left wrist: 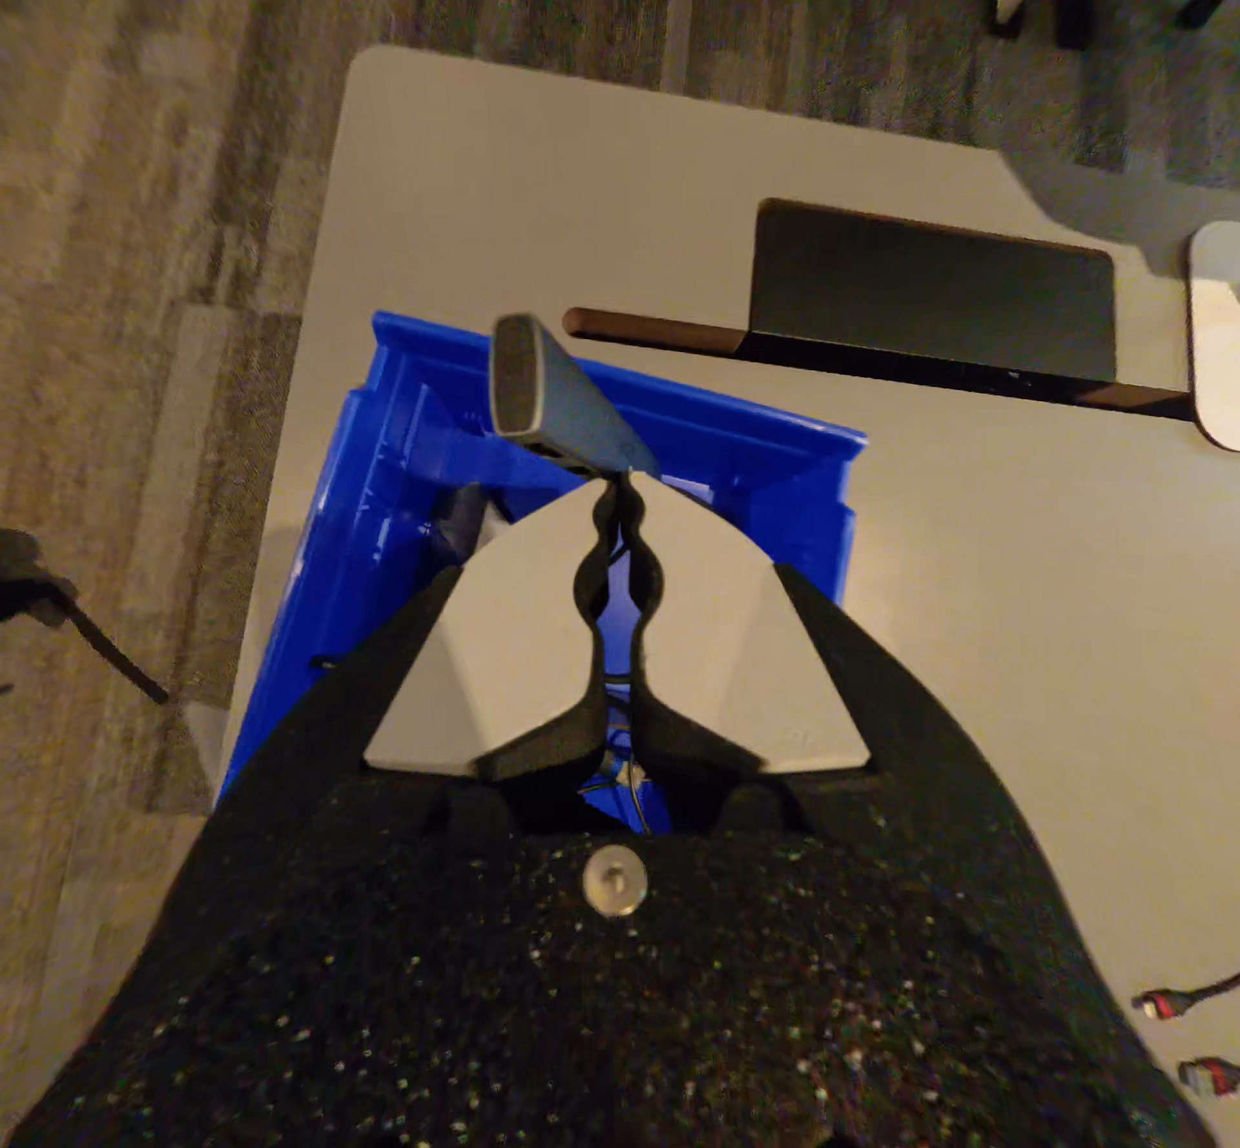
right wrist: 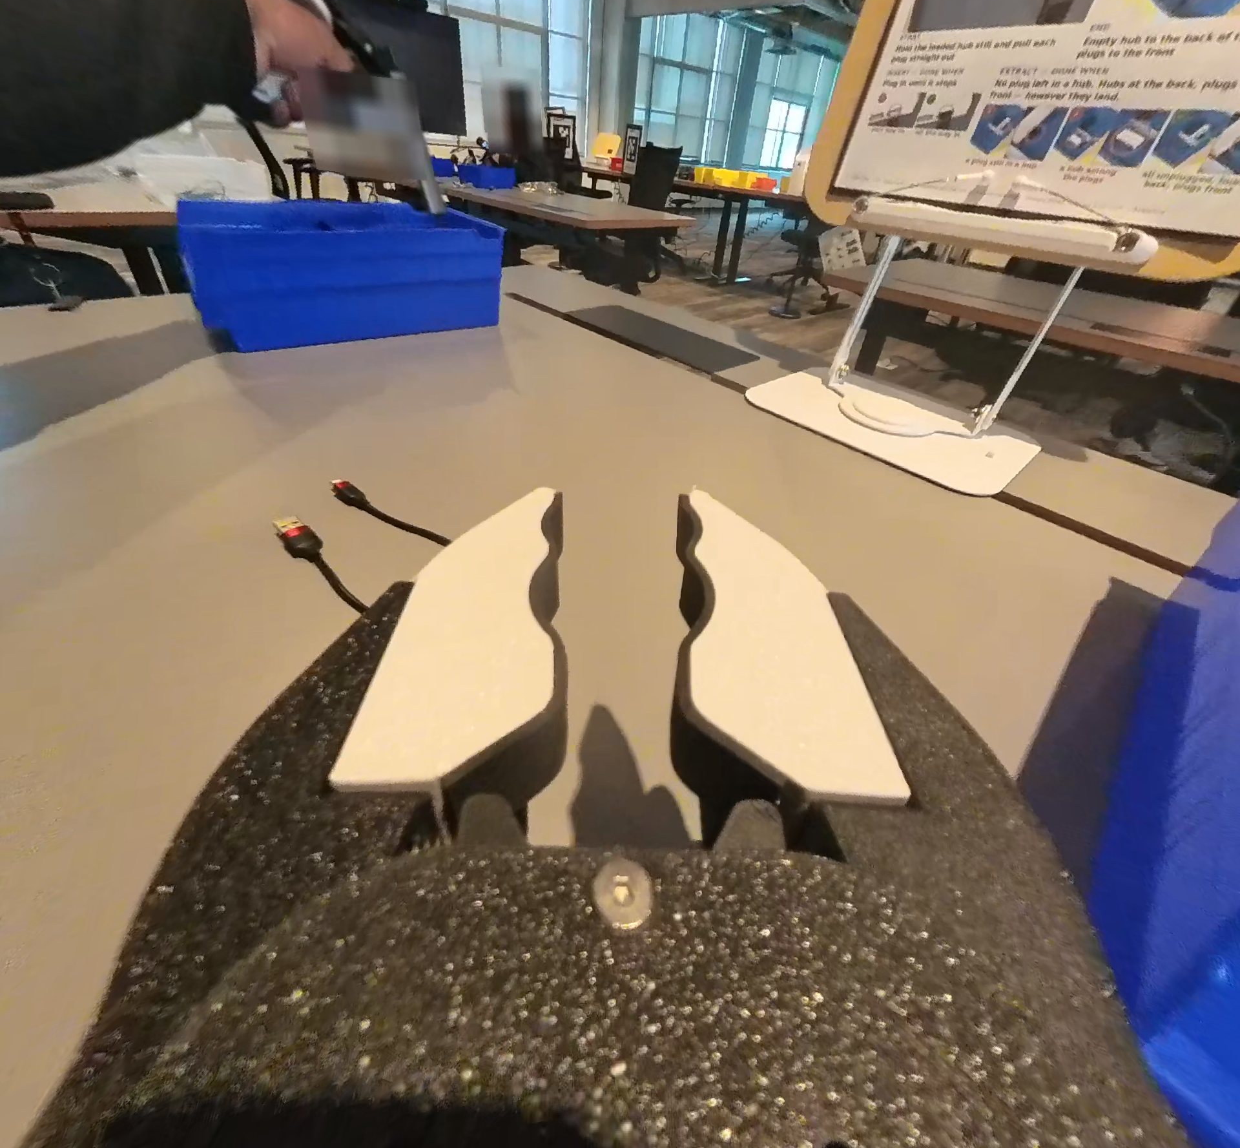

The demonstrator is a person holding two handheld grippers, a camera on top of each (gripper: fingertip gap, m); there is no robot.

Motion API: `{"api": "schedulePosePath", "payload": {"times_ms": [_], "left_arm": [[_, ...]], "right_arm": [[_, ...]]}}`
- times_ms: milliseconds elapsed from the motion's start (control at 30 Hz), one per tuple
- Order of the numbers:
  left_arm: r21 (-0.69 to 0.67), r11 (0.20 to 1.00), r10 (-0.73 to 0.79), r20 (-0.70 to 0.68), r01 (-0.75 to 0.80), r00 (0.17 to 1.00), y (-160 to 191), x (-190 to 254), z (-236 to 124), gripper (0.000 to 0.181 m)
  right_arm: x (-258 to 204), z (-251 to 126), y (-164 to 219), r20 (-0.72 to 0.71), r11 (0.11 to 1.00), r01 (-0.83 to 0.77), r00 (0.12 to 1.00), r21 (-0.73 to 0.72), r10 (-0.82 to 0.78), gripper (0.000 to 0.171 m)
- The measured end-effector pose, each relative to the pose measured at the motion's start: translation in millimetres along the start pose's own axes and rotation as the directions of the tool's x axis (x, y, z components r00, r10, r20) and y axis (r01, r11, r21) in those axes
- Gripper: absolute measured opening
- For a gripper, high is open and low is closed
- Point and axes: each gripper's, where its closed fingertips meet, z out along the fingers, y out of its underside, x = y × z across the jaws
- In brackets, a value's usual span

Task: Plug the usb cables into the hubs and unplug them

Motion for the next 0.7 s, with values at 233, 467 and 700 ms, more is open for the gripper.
{"api": "schedulePosePath", "payload": {"times_ms": [233, 467, 700], "left_arm": [[0.114, 0.989, 0.103, -0.037, -0.098, 0.994, -15.0, 46.8, -39.4, 0.000], [0.332, 0.929, 0.209, -0.110, -0.162, 0.972, -40.5, 120.8, -92.0, 0.000], [0.548, 0.829, 0.343, -0.331, -0.117, 0.879, -28.8, 243.4, -144.8, 0.000]], "right_arm": [[-8.2, -3.1, -5.5, -0.006, 0.997, 0.069, 0.998, 0.020, -0.069, 0.032], [-12.2, -4.7, -9.1, -0.016, 0.993, 0.116, 0.993, 0.038, -0.115, 0.031], [-13.5, -5.4, -10.5, -0.024, 0.989, 0.142, 0.990, 0.050, -0.141, 0.031]]}}
